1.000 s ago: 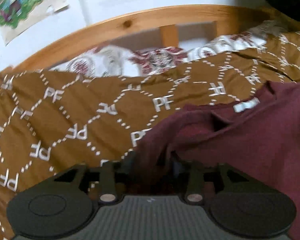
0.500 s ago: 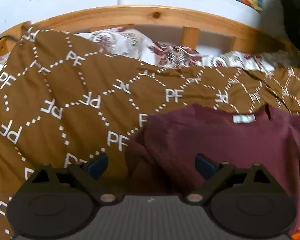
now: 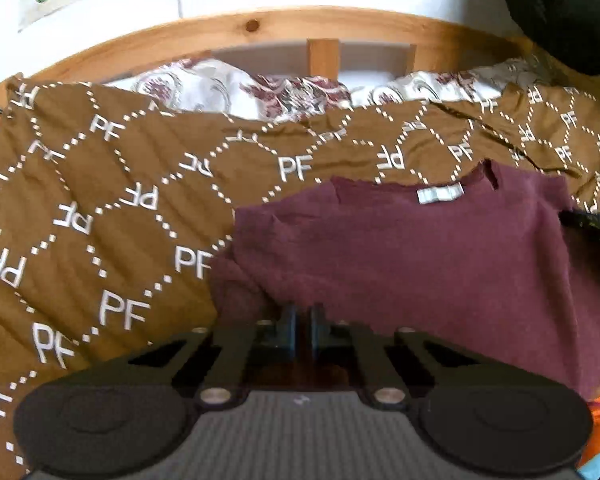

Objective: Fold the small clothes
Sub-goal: 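Lower the hem onto the collar and open both grippers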

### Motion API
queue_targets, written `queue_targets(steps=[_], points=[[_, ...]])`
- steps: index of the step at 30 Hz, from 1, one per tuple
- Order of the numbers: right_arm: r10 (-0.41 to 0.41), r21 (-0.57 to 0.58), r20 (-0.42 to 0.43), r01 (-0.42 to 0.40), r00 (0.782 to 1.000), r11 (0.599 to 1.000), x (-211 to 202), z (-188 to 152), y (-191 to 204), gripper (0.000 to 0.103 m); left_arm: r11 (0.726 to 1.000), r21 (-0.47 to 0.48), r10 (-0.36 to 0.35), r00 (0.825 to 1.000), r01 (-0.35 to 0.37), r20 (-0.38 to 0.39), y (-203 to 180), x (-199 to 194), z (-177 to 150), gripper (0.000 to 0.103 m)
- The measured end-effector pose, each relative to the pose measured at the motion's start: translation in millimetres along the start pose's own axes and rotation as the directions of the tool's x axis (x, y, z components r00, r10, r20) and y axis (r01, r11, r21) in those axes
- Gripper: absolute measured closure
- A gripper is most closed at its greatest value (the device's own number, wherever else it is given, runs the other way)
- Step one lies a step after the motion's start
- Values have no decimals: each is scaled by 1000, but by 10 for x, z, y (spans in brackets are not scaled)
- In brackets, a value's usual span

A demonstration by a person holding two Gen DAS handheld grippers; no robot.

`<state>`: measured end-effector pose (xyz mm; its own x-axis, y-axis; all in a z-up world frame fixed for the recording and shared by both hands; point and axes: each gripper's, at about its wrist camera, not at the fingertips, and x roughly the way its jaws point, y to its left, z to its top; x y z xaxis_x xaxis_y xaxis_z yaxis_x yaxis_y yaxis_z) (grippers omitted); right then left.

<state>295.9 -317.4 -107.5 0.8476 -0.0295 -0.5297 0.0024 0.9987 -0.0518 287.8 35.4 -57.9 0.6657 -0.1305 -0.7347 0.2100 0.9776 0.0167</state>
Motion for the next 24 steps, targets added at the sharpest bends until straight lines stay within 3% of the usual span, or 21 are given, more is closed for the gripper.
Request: queue_targets(steps=[3,7,14,16,18,21,23,24], points=[[-9,27,21,8,1000,1000,19,-19,-42,99,999,-26,23,999,-22,33,41,-79,17,97],[-58,34,86,56,995,998,-81,25,-87,100,998,-54,35,999,-35,7,109,-38,9,97],[-69,-5,44,69,997,998,19,-41,-60,98,996,-86,16,999,-19,-33,199,60,-46,96],[-73,-5,42,74,996,997,14,-61,-78,94,994,-103,19,999,-22,-31,230,50,-62,92],[-81,5,47,80,996,997,-20,-66,-102,80,994,-108,29,999,-31,-26,245,25,-74,85],[-98,5,60,98,993,995,-108,-78,-125,68,993,-110,43,999,-44,-13,259,-36,-86,74],[-106,22,60,105,993,994,-178,-85,-150,62,993,-107,54,999,-54,-3,259,-80,-96,60],[-109,33,60,107,992,994,-219,-90,-166,53,992,-111,63,998,-63,1,261,-108,-105,46]])
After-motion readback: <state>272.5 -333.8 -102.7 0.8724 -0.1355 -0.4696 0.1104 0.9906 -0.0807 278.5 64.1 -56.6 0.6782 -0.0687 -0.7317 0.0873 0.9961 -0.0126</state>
